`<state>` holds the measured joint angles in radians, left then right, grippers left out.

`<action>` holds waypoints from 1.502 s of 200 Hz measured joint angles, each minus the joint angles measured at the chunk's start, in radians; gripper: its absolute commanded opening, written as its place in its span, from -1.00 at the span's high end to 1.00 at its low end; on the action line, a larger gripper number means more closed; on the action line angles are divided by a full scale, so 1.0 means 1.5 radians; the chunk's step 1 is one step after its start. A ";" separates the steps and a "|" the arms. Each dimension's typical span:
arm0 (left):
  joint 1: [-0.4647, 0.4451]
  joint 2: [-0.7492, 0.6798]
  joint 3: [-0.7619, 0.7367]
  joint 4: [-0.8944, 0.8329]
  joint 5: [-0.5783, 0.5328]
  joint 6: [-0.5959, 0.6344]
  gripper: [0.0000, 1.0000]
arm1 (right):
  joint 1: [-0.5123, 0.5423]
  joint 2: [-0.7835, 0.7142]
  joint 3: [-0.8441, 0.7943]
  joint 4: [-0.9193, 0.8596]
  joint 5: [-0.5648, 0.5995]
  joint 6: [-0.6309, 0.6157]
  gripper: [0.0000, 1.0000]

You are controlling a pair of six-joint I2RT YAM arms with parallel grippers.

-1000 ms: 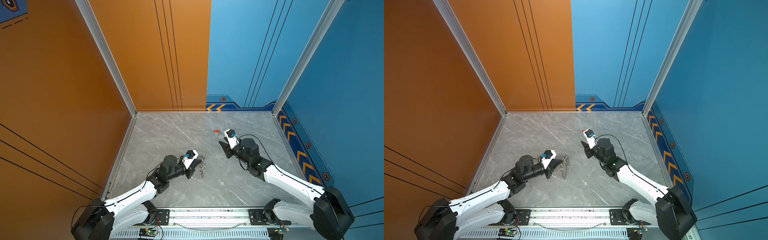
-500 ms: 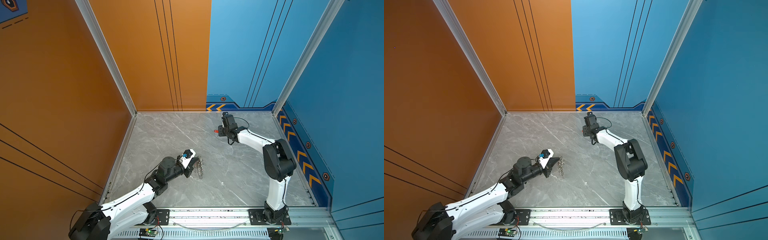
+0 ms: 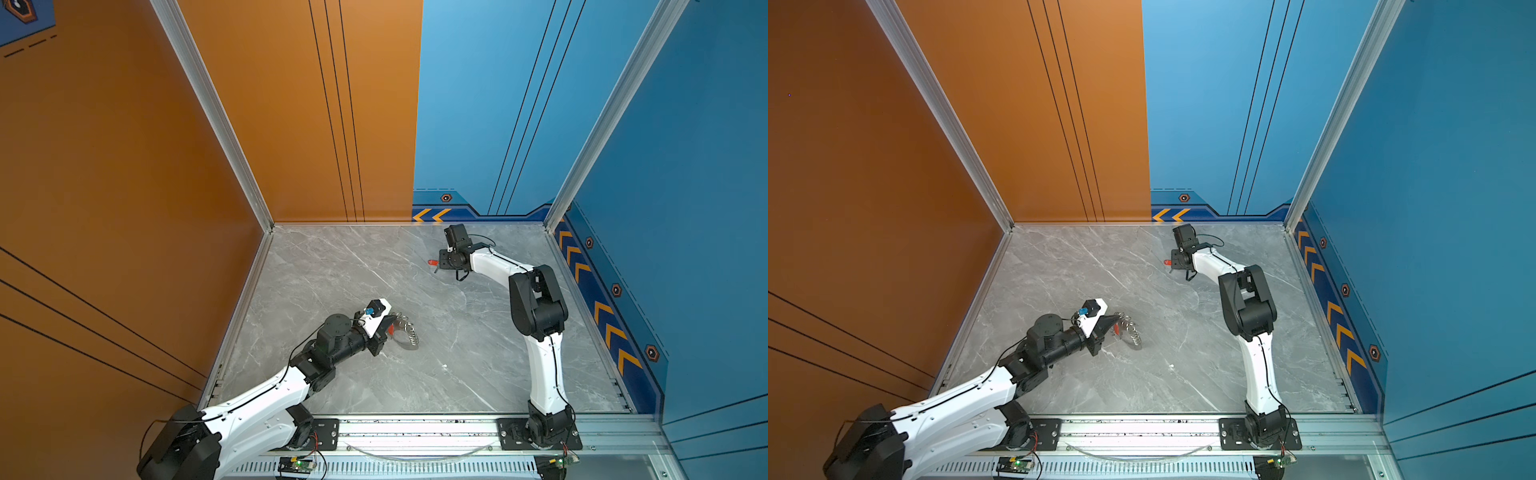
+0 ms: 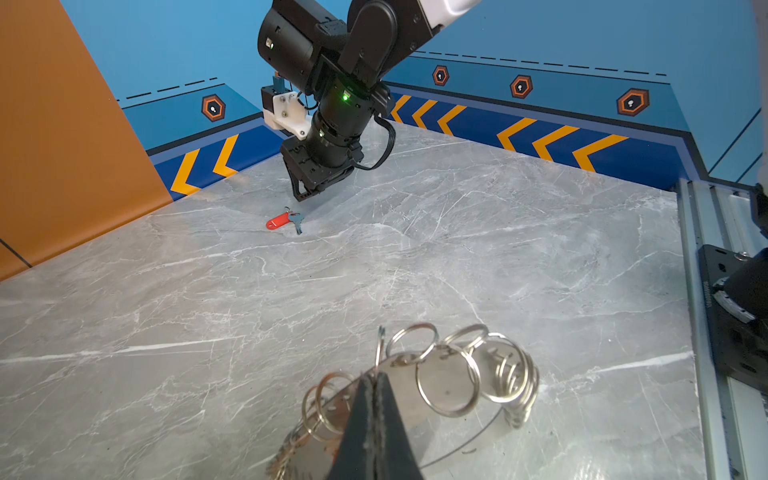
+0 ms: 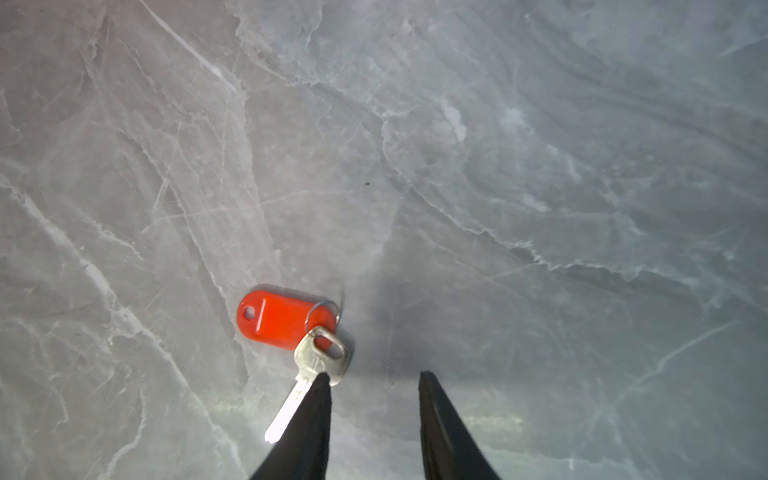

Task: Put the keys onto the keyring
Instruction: 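Lower the right gripper and pinch the red-tag key's small ring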

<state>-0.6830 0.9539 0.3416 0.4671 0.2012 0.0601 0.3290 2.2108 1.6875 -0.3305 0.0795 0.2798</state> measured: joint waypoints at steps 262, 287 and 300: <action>0.000 0.024 0.000 0.000 0.000 0.002 1.00 | 0.014 0.146 0.224 -0.139 -0.036 -0.071 0.36; 0.000 0.024 0.000 0.000 0.000 0.002 1.00 | 0.014 0.146 0.225 -0.145 -0.030 -0.069 0.42; 0.000 0.024 0.000 0.000 0.000 0.002 1.00 | 0.014 0.146 0.225 -0.151 -0.025 -0.069 0.43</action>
<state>-0.6830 0.9905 0.3416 0.4671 0.2008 0.0624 0.3500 2.4298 2.0243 -0.5571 0.0414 0.1761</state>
